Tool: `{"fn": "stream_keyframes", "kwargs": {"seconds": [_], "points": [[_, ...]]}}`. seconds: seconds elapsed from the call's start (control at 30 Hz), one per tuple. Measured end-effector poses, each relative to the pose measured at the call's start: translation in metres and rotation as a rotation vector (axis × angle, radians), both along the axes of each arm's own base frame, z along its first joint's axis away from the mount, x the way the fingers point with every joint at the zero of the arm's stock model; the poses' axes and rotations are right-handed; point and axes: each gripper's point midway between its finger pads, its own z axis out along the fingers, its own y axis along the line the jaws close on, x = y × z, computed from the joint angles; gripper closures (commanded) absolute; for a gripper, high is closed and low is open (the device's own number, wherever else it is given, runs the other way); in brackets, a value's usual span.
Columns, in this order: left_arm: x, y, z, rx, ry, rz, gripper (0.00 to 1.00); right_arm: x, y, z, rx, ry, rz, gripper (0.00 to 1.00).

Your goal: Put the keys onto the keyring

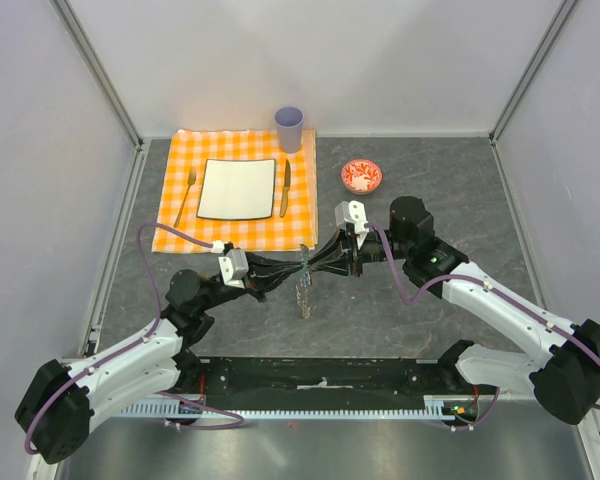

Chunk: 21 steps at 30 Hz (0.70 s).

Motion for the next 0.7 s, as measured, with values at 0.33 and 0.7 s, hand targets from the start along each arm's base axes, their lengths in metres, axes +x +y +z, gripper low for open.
{"fn": "stream_keyframes", "kwargs": {"seconds": [0.33,0.7], "points": [[-0.0004,0.0000,0.0001,0.000,-0.001,-0.002,0.98,-0.0023,0.0008,-0.0010,-0.001,0.005,0.014,0.78],[-0.0041,0.0000,0.0022,-0.003,-0.014,-0.017,0.98,-0.0013,0.0029,-0.0047,-0.007,0.030,0.014,1.00]]}}
